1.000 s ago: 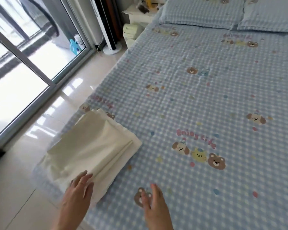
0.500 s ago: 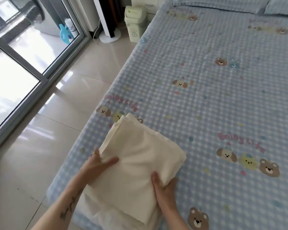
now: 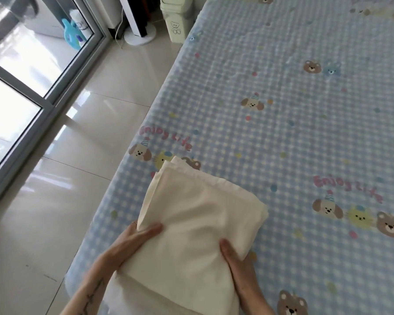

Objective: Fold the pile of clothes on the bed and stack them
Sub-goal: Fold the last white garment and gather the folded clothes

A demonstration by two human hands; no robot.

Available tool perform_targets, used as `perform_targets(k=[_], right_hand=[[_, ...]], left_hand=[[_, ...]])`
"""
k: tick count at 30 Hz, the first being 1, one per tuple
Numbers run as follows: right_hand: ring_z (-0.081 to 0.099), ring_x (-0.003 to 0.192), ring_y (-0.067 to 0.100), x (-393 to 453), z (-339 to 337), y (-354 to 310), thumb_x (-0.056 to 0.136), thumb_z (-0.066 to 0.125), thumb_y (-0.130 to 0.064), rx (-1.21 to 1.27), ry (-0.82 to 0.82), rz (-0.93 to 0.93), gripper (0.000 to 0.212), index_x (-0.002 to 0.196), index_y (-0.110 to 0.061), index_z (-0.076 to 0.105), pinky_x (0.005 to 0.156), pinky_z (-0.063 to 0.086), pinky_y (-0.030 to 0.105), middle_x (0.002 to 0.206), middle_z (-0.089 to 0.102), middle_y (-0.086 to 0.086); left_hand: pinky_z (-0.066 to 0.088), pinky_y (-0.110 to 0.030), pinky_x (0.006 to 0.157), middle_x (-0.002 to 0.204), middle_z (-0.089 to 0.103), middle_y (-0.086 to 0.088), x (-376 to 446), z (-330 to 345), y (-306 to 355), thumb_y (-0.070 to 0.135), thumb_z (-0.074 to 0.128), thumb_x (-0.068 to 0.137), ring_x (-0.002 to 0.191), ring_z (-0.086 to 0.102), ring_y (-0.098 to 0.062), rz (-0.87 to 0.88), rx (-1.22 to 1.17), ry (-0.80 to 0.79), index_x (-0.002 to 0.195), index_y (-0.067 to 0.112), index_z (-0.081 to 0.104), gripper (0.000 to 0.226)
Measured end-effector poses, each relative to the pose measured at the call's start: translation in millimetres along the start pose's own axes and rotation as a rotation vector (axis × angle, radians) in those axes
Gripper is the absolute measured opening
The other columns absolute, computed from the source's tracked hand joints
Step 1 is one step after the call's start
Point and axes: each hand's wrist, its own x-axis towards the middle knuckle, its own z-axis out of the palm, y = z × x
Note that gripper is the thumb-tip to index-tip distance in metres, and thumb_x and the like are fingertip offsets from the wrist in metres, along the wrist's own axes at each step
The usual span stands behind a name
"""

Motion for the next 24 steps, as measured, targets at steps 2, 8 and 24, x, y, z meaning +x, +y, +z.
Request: perform_targets(k=[2, 8, 24], right_hand=[[0.058, 0.102, 0.009, -9, -9, -6, 0.060, 0.073, -0.055, -0.002, -0.005, -0.007, 0.078, 0.127, -0.023, 0.048, 0.089, 0.044, 0.028, 0.117, 0.060, -0.006], [0.055, 0.090, -0.016, -48, -74, -37, 0.049, 0.063, -0.080, -0.116, 0.082, -0.064, 0.080, 0.118, -0.043, 0.047, 0.088, 0.032, -0.004, 0.106, 0.056, -0.030], [0.057, 0.098, -0.003, -113, -419, -75, 0.053, 0.067, -0.078, -0.047, 0.338, -0.146, 0.078, 0.119, -0.046, 0.043, 0.087, 0.046, 0.026, 0.105, 0.058, -0.025]], left_hand=[[0.058, -0.034, 0.073, 0.103, 0.073, -0.003, -12, 10, 3, 0.056, 0.080, 0.061, 0.092, 0.071, -0.023, 0.044, -0.034, 0.056, 0.112, 0.024, 0.062, 0.063], [0.056, -0.033, 0.076, 0.104, 0.073, 0.002, -48, 72, 9, 0.052, 0.078, 0.063, 0.093, 0.070, -0.018, 0.124, -0.118, 0.077, 0.107, 0.034, 0.062, 0.050], [0.046, -0.039, 0.091, 0.099, 0.067, 0.011, -97, 419, 58, 0.062, 0.074, 0.050, 0.093, 0.062, -0.013, 0.141, 0.018, 0.059, 0.107, 0.028, 0.057, 0.068]])
